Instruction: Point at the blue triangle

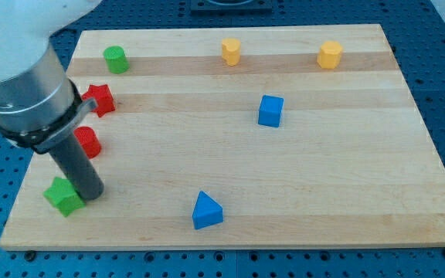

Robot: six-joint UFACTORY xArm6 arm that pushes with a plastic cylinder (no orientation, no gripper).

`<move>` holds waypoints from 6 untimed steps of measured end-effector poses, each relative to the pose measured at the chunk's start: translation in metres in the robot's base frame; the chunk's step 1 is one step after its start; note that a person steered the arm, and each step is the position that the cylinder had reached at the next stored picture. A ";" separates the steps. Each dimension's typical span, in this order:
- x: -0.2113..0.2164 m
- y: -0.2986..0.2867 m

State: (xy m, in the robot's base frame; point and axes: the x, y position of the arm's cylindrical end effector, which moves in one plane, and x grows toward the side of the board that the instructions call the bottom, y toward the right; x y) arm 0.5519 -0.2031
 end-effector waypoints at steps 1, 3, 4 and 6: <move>0.000 0.002; -0.003 0.020; 0.006 0.027; 0.059 0.064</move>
